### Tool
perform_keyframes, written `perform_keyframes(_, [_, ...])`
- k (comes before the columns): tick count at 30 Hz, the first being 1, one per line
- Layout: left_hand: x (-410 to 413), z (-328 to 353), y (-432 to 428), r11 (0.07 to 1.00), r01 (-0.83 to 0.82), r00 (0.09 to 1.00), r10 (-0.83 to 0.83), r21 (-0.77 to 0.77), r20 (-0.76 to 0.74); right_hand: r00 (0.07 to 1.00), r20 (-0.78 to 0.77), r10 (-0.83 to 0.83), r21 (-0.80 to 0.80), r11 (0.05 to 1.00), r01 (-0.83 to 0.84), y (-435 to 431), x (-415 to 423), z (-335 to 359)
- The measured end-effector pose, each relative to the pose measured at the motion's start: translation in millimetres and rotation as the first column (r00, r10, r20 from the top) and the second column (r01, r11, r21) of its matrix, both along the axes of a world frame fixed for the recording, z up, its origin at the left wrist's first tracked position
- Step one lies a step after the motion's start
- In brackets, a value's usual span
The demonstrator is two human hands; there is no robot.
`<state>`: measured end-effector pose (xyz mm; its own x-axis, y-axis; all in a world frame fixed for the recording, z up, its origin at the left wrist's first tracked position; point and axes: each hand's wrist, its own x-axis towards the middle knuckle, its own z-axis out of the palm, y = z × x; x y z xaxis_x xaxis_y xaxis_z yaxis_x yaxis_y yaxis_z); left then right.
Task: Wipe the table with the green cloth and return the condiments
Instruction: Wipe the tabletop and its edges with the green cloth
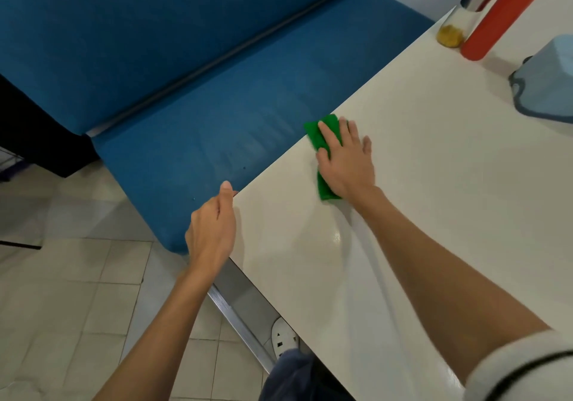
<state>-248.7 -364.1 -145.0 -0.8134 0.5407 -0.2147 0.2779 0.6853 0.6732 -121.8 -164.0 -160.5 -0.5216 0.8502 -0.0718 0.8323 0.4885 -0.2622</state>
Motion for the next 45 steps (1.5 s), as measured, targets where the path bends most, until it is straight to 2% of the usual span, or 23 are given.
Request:
perform_keyframes(2, [-8, 1, 5, 0.999, -0.034, 0.997, 0.033, 0.007, 0.073, 0.999, 0.003, -0.048, 0.000, 0.999, 0.048, -23, -27, -1])
perform_keyframes(5, [-22, 3, 14, 0.995, -0.079, 0.982, 0.067, 0.062, 0.179, 0.978, -0.034, 0.204, 0.004, 0.979, -0.204, -83, -52, -4])
perform_keyframes(8, [-31, 3, 25, 0.992, -0.100, 0.978, 0.083, 0.077, 0.192, 0.903, -0.083, 0.421, -0.009, 0.906, -0.423, -138, -40, -4])
perform_keyframes(11, [-32, 2, 25, 0.990, -0.075, 0.977, 0.049, 0.118, 0.208, 0.787, -0.075, 0.612, -0.041, 0.787, -0.616, -140, 6, -2])
perform_keyframes(13, [-23, 4, 23, 0.993, -0.017, 0.988, -0.003, 0.121, 0.156, 0.758, -0.055, 0.650, -0.035, 0.757, -0.652, -112, 40, -2])
perform_keyframes(15, [-7, 5, 20, 0.995, 0.054, 0.998, -0.058, 0.089, 0.036, 0.829, -0.015, 0.559, -0.034, 0.828, -0.559, -72, 66, -2])
perform_keyframes(18, [28, 4, 15, 0.983, 0.173, 0.975, -0.163, 0.054, -0.149, 0.959, 0.026, 0.281, -0.056, 0.959, -0.279, -12, 91, 0])
perform_keyframes(20, [49, -4, 10, 0.968, 0.250, 0.941, -0.247, -0.014, -0.233, 0.993, 0.027, 0.112, -0.056, 0.992, -0.111, 7, 90, 2])
perform_keyframes(23, [74, -13, 3, 0.956, 0.281, 0.912, -0.294, -0.085, -0.286, 0.999, 0.031, -0.015, -0.025, 1.000, 0.016, -13, 71, 1])
perform_keyframes(25, [85, -14, 0, 0.960, 0.271, 0.917, -0.282, -0.077, -0.283, 1.000, 0.003, 0.030, -0.022, 0.999, -0.030, -49, 66, -1])
perform_keyframes(27, [94, -19, -4, 0.962, 0.259, 0.915, -0.273, -0.085, -0.296, 0.987, -0.031, 0.160, -0.007, 0.987, -0.161, -95, 75, -2])
perform_keyframes(31, [95, -28, -6, 0.941, 0.265, 0.854, -0.331, -0.212, -0.401, 0.917, -0.068, 0.392, -0.004, 0.919, -0.393, -160, 126, -5])
perform_keyframes(34, [93, -30, -4, 0.929, 0.256, 0.831, -0.352, -0.266, -0.431, 0.843, -0.013, 0.538, -0.006, 0.843, -0.538, -137, 169, -5])
perform_keyframes(36, [94, -31, -5, 0.924, 0.257, 0.823, -0.362, -0.283, -0.437, 0.854, 0.028, 0.520, -0.013, 0.854, -0.520, -103, 189, -4])
perform_keyframes(40, [94, -31, -5, 0.921, 0.253, 0.806, -0.370, -0.296, -0.462, 0.982, 0.024, 0.188, -0.026, 0.982, -0.187, -27, 208, 2])
perform_keyframes(43, [95, -30, -6, 0.922, 0.250, 0.802, -0.369, -0.296, -0.469, 0.996, 0.030, -0.086, -0.018, 0.996, 0.087, -16, 192, 1])
perform_keyframes(45, [96, -29, -6, 0.920, 0.252, 0.802, -0.373, -0.302, -0.467, 0.981, 0.026, -0.192, -0.025, 0.981, 0.193, -40, 169, 1])
